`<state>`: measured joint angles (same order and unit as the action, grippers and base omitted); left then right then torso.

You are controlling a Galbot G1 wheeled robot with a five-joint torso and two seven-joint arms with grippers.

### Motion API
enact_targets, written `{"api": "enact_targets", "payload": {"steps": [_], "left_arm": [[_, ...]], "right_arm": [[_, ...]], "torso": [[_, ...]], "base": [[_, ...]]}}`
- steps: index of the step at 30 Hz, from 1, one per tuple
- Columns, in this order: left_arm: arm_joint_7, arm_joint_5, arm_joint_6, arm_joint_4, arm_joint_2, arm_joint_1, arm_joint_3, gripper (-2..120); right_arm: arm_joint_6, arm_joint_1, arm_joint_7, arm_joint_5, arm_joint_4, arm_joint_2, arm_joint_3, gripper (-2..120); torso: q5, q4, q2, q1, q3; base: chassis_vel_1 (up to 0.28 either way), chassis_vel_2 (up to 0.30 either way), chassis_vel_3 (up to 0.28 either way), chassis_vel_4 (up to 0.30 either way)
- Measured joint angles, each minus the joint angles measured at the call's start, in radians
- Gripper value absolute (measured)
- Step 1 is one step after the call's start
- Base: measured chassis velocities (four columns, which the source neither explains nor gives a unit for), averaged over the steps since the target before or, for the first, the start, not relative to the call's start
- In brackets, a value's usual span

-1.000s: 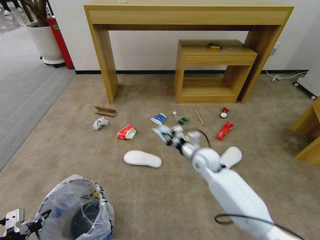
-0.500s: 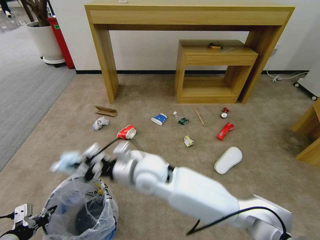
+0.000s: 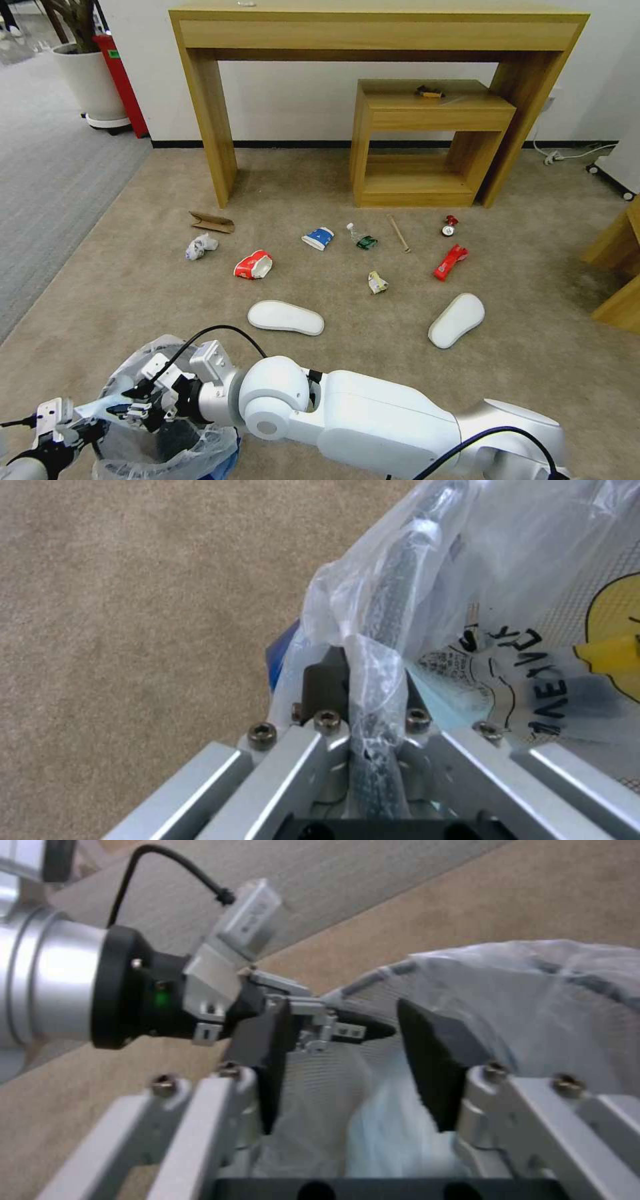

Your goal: Pick up the trash bin and place the garbage on the floor into it.

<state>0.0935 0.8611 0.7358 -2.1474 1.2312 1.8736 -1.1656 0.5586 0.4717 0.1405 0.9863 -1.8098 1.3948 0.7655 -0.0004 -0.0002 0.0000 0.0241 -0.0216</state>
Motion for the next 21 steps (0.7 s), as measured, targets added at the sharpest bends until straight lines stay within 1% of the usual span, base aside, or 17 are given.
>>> {"api": "enact_targets", "payload": {"steps": [3,4,5,6,8,9,11,12,13,14,16,17,18,19,20,21], "left_arm": [[-0.003,0.000,0.000,0.000,0.001,-0.004,0.004,0],[-0.003,0.000,0.000,0.000,0.001,-0.004,0.004,0],[-0.003,0.000,0.000,0.000,0.001,-0.005,0.003,0],[-0.003,0.001,0.000,0.000,0.001,-0.005,0.002,0],[-0.002,0.002,0.000,0.007,0.001,-0.003,-0.009,0],[-0.002,0.002,0.000,0.007,0.001,-0.003,-0.009,0],[0.003,0.002,0.000,0.012,0.001,0.002,-0.019,0],[0.009,0.003,0.000,0.017,0.000,0.006,-0.028,0],[0.009,0.003,0.000,0.017,0.000,0.006,-0.028,0],[0.019,0.004,0.000,0.024,-0.002,0.011,-0.041,0],[0.038,0.010,-0.003,0.042,-0.008,0.023,-0.069,0],[0.038,0.010,-0.003,0.042,-0.008,0.023,-0.069,0],[0.041,0.014,-0.004,0.047,-0.010,0.028,-0.077,0],[0.051,0.017,-0.009,0.055,-0.014,0.035,-0.088,0],[0.051,0.017,-0.009,0.055,-0.014,0.035,-0.088,0],[0.058,0.017,-0.013,0.060,-0.016,0.040,-0.096,0]], "right_arm": [[-0.008,0.006,0.008,-0.009,0.006,-0.002,-0.030,65],[-0.008,0.006,0.008,-0.009,0.006,-0.002,-0.030,65],[-0.010,0.009,0.013,-0.012,0.007,-0.002,-0.045,69],[-0.013,0.012,0.017,-0.017,0.007,-0.002,-0.059,71],[-0.034,0.027,0.026,-0.062,0.013,-0.010,-0.119,83],[-0.034,0.027,0.026,-0.062,0.013,-0.010,-0.119,83],[-0.046,0.046,0.026,-0.099,0.014,-0.021,-0.167,89],[-0.052,0.065,0.026,-0.129,0.013,-0.035,-0.212,95],[-0.052,0.065,0.026,-0.129,0.013,-0.035,-0.212,95],[-0.057,0.092,0.026,-0.160,0.006,-0.052,-0.266,99],[-0.063,0.181,0.020,-0.218,-0.023,-0.101,-0.402,100],[-0.063,0.181,0.020,-0.218,-0.023,-0.101,-0.402,100],[-0.066,0.214,0.014,-0.239,-0.033,-0.119,-0.442,100],[-0.076,0.283,-0.005,-0.283,-0.049,-0.154,-0.517,100],[-0.076,0.283,-0.005,-0.283,-0.049,-0.154,-0.517,100],[-0.086,0.336,-0.020,-0.317,-0.058,-0.184,-0.572,100]], "torso": [[0.0000,0.0000,0.000,0.000,0.000],[0.0000,0.0000,0.000,0.000,0.000],[0.0000,0.0001,0.000,0.000,0.000],[0.0000,0.0001,0.000,0.000,0.000],[0.0001,0.0001,0.000,0.000,0.000],[0.0001,0.0001,0.000,0.000,0.000],[0.0001,0.0003,0.000,0.000,0.000],[0.0002,0.0003,0.000,0.000,0.000],[0.0002,0.0003,0.000,0.000,0.000],[0.0002,0.0002,0.000,0.000,0.000],[0.0003,0.0003,0.000,0.000,0.000],[0.0003,0.0003,0.000,0.000,0.000],[0.0003,0.0001,0.000,0.000,0.000],[0.0005,0.0003,0.000,0.000,0.000],[0.0005,0.0003,0.000,0.000,0.000],[0.0005,0.0000,0.000,0.000,0.000]], "base": [[0.000,0.000,0.000,0.000],[0.000,0.000,0.000,0.000],[0.000,0.000,0.000,0.000],[0.000,0.000,0.000,0.000],[0.000,0.000,0.000,0.000],[0.000,0.000,0.000,0.000],[0.000,0.000,0.000,0.000],[0.000,0.000,0.000,0.000],[0.000,0.000,0.000,0.000],[0.000,0.000,0.000,0.000],[0.000,0.000,0.000,0.000],[0.000,0.000,0.000,0.000],[0.000,0.000,0.000,0.000],[0.000,0.000,0.000,0.000],[0.000,0.000,0.000,0.000],[0.000,0.000,0.000,0.000]]}}
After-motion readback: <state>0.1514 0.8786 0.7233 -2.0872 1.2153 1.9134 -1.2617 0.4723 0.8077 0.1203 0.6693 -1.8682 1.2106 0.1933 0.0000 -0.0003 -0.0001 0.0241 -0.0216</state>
